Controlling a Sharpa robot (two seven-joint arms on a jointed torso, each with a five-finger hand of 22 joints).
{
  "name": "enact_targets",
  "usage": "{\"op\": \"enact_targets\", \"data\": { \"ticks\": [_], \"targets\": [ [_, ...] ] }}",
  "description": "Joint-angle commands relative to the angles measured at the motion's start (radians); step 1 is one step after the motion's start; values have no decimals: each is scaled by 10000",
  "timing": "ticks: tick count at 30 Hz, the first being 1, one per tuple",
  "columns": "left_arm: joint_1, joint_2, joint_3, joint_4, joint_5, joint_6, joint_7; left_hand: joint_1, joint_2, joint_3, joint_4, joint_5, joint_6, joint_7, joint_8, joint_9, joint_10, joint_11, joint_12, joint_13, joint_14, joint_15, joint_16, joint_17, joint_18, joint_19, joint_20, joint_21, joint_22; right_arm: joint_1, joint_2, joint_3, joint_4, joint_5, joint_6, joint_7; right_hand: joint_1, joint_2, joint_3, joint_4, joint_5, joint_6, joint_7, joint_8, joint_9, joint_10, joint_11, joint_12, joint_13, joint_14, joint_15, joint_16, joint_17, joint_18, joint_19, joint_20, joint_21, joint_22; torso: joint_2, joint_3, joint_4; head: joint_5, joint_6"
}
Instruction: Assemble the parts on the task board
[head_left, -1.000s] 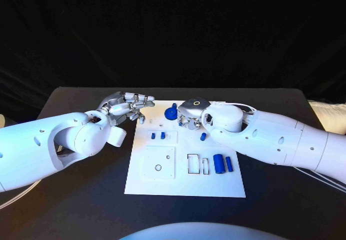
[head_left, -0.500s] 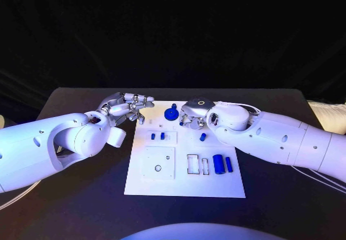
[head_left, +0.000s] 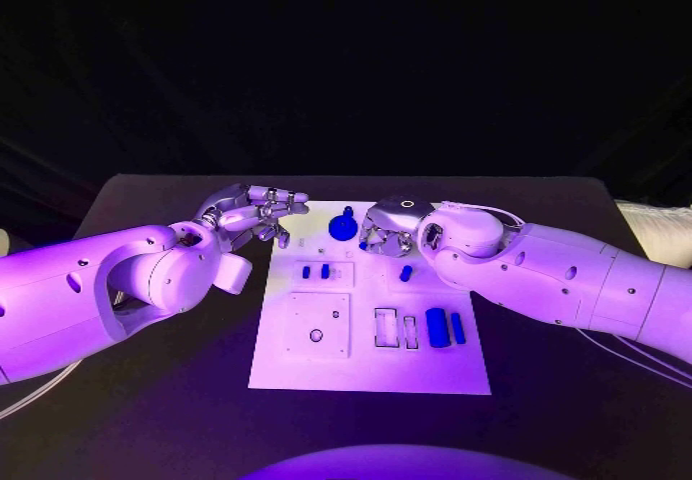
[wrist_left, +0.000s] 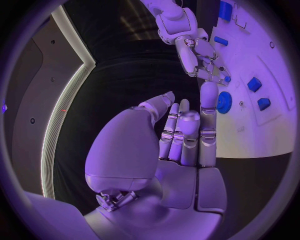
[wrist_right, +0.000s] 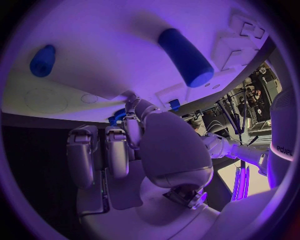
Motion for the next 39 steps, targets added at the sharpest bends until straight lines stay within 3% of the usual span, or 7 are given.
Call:
{"op": "enact_targets", "data": {
  "ticks": [1,18,27,39],
  "targets": [
    [6,12,5,27,-28,23,42,31,42,-8,-42,14,-42,-2,20,-10,-83,2,39,-13,-50,35,30,-12,177,-23,80,-55,-13,-189,-56,-141,-205,11,769,-131,-37,-93,-73,-4,32,-75,-3,-57,-10,62,-175,-37,292,1007,-77,39,2475,-143,1065,-55,23,2628,0,-1,-5,3,-3],
    [6,7,5,25,-28,-6,46,31,42,-8,-42,14,-42,-2,20,-10,-83,2,39,-13,-50,35,30,-12,177,-23,80,-55,-13,-200,-82,-141,-297,252,1326,-279,-24,-62,-122,5,32,-330,11,-83,-26,-64,-181,-129,235,1016,-93,68,2514,-143,1065,-62,23,2628,-4,0,-1,-12,-25],
    [6,13,4,12,-28,-2,42,38,50,-6,-46,14,-54,1,25,-15,-104,6,61,-16,-43,40,45,2,174,-15,85,-40,0,-200,-134,-141,-292,250,1236,-282,51,-217,-225,-84,32,-615,25,-91,-31,-113,-184,-147,229,1026,-109,102,2559,-143,1065,-69,23,2628,0,7,-11,-19,-51],
    [6,16,1,3,-28,1,36,38,50,-6,-46,14,-54,1,25,-15,-104,6,61,-16,-43,40,45,2,174,-15,85,-40,0,-200,-191,-141,-276,245,1252,-269,68,-232,-238,-98,33,-665,31,-86,-29,-110,-175,-138,237,1028,-109,109,2569,-143,1065,-69,23,2628,-3,1,-13,-54,-71]
  ]
}}
